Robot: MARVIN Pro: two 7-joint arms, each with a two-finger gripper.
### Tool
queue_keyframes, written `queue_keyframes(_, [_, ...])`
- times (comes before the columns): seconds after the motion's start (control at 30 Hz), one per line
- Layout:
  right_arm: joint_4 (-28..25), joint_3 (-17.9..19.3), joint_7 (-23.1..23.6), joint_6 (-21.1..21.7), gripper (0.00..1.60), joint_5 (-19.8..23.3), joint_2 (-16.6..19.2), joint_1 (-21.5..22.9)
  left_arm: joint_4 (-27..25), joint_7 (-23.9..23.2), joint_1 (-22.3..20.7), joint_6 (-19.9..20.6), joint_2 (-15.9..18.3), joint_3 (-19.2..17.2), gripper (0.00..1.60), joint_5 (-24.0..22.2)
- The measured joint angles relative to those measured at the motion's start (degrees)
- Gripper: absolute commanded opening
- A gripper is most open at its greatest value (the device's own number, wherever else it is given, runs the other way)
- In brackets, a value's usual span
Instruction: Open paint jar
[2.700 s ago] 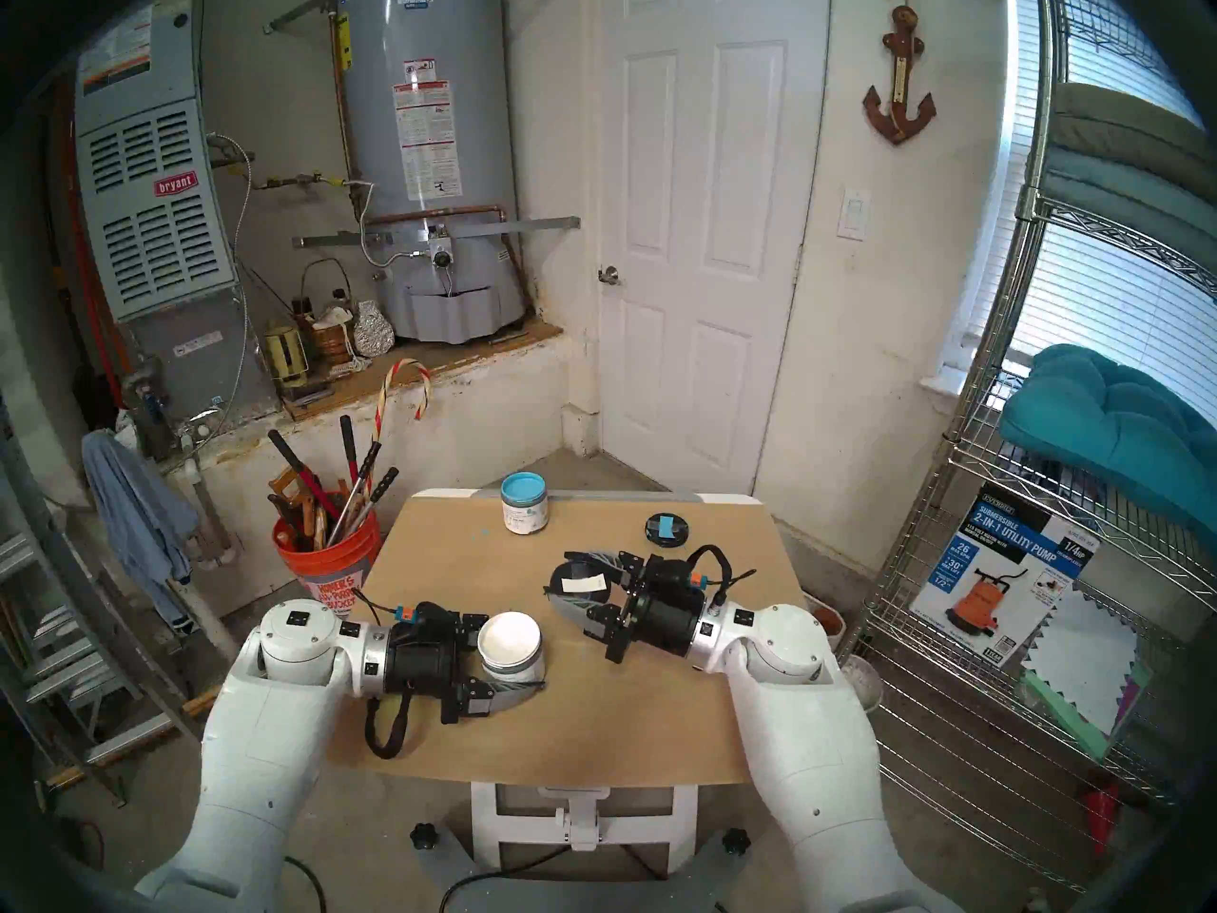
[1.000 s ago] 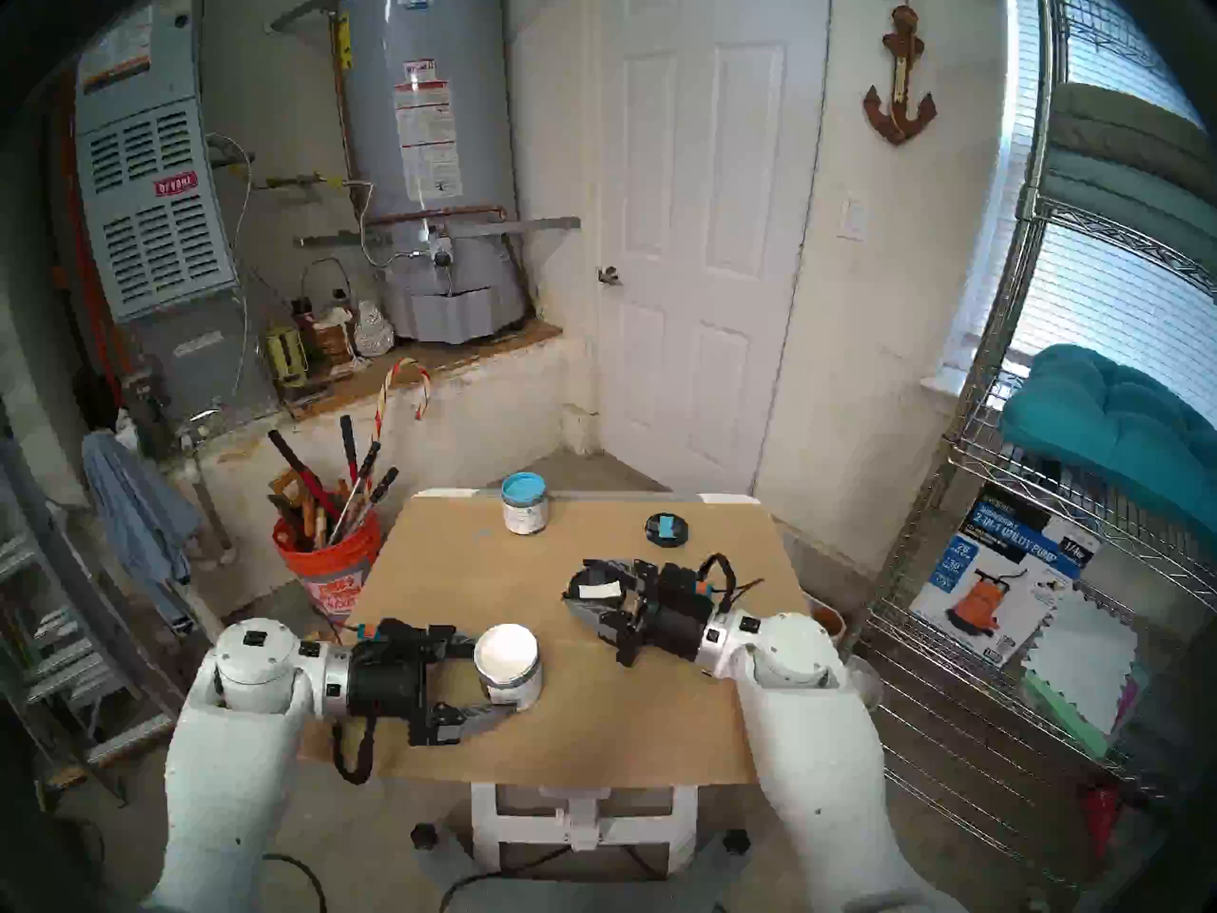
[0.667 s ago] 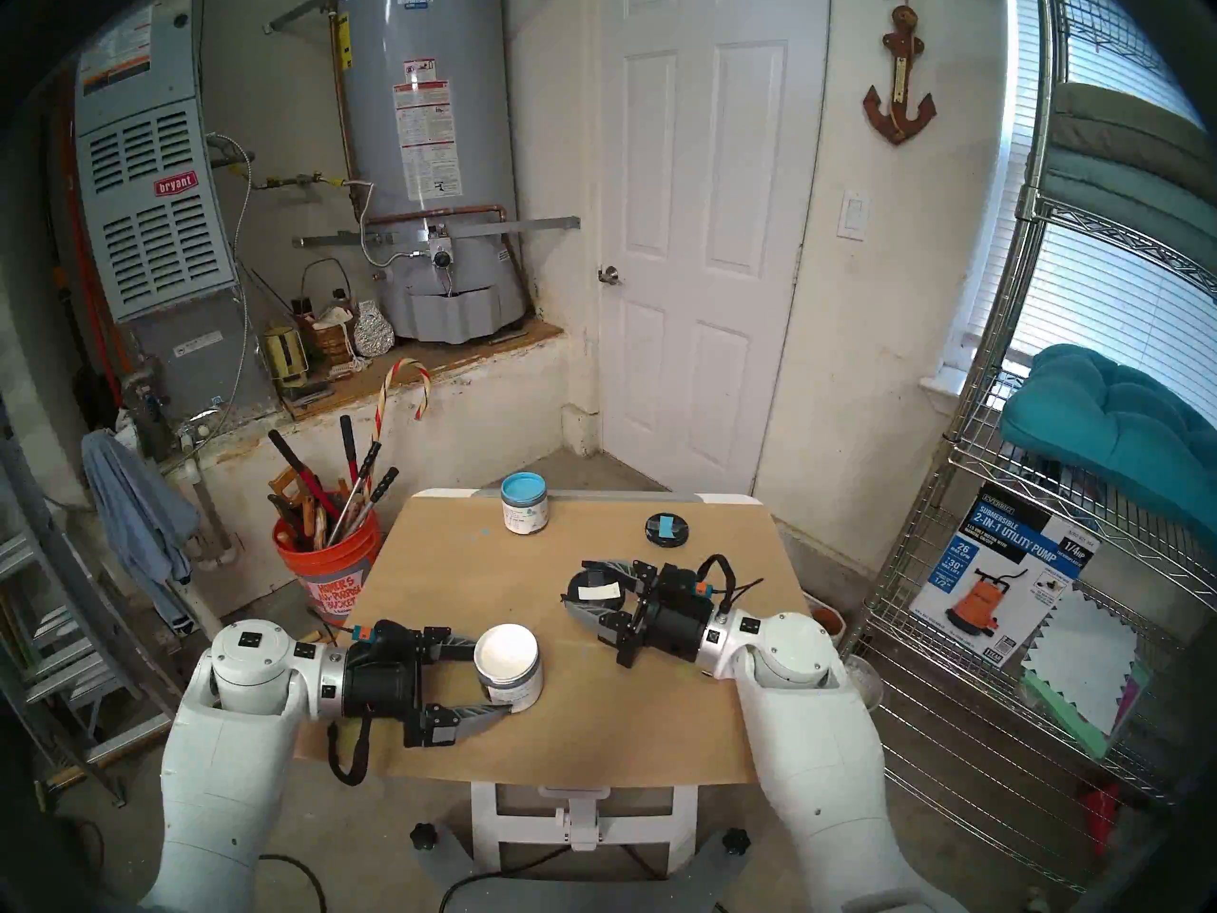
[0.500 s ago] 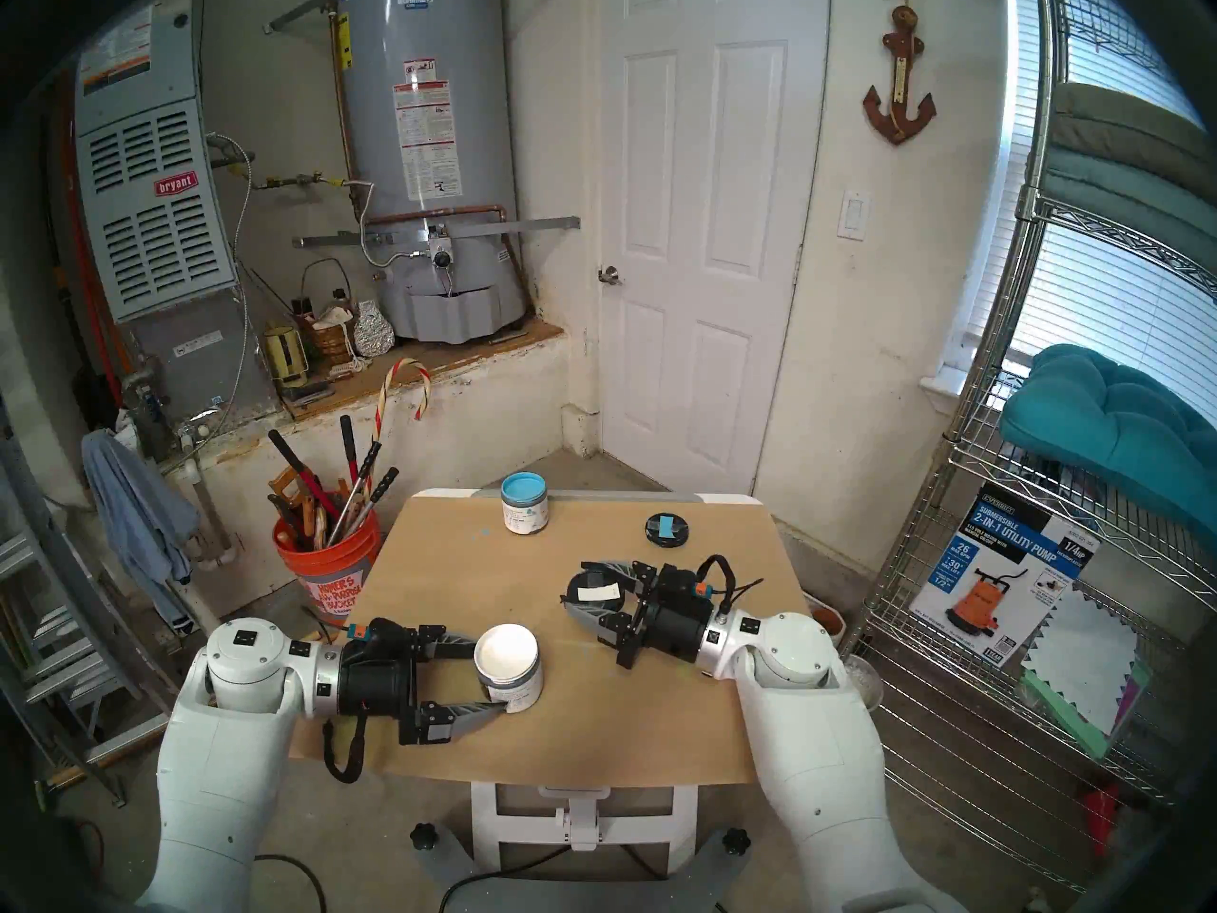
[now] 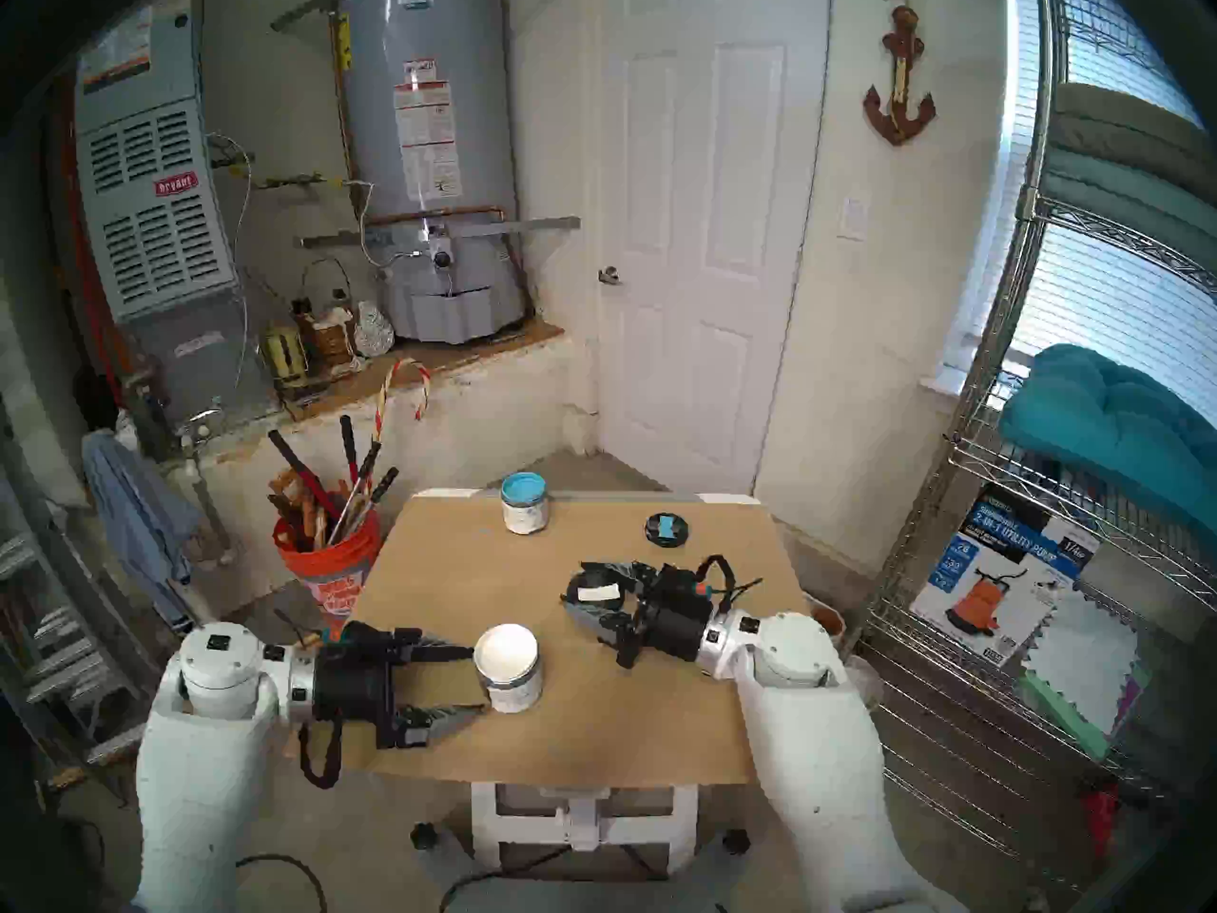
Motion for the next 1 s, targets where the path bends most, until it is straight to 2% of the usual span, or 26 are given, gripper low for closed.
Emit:
queue_keyframes(0.33, [-0.15,-0.01,-4.32,-1.09,0.53,-4.86,0.04,-0.02,-3.75,0.09,3.22,0.1,-0.23,-4.49,1.6,-1.27])
queue_keyframes(0.43, [-0.32,0.0,-6.15,-0.99,0.59,-6.94,0.05,-0.01,-4.85,0.32,4.13,-0.24,-0.71,-5.87,1.6,-1.72])
queue_keyframes(0.57, [-0.8,0.0,-7.66,0.37,0.77,-9.0,0.08,0.01,-5.93,0.64,5.03,-0.64,-1.23,-7.29,1.6,-2.16])
queue_keyframes(0.63, [-1.25,-0.01,-8.24,1.67,0.92,-10.11,0.16,0.02,-6.36,0.7,5.4,-0.79,-1.42,-7.87,1.6,-2.37])
queue_keyframes(0.67, [-1.48,-0.01,-8.48,2.4,0.93,-10.61,0.21,0.02,-6.53,0.71,5.56,-0.85,-1.49,-8.12,1.6,-2.45])
queue_keyframes(0.7, [-1.87,-0.02,-8.78,3.66,1.04,-11.35,0.3,0.02,-6.77,0.69,5.79,-0.92,-1.57,-8.49,1.6,-2.56])
queue_keyframes(0.77, [-2.09,-0.03,-8.94,4.5,1.07,-11.85,0.38,0.02,-6.91,0.63,5.93,-0.96,-1.62,-8.7,1.6,-2.61])
queue_keyframes(0.8, [-2.27,-0.04,-9.07,5.46,1.32,-12.36,0.5,0.04,-7.06,0.49,6.09,-1.0,-1.66,-8.95,1.6,-2.66])
queue_keyframes(0.83, [-2.34,-0.04,-9.11,5.88,1.49,-12.55,0.56,0.05,-7.12,0.42,6.15,-1.02,-1.67,-9.06,1.6,-2.68])
queue_keyframes(0.87, [-2.42,-0.04,-9.15,6.51,1.6,-12.81,0.66,0.08,-7.19,0.31,6.25,-1.05,-1.68,-9.23,1.6,-2.72])
queue_keyframes(1.0, [-2.7,-0.04,-9.18,8.0,1.6,-13.58,0.91,0.15,-7.36,0.02,6.46,-1.24,-1.69,-9.88,1.6,-2.8])
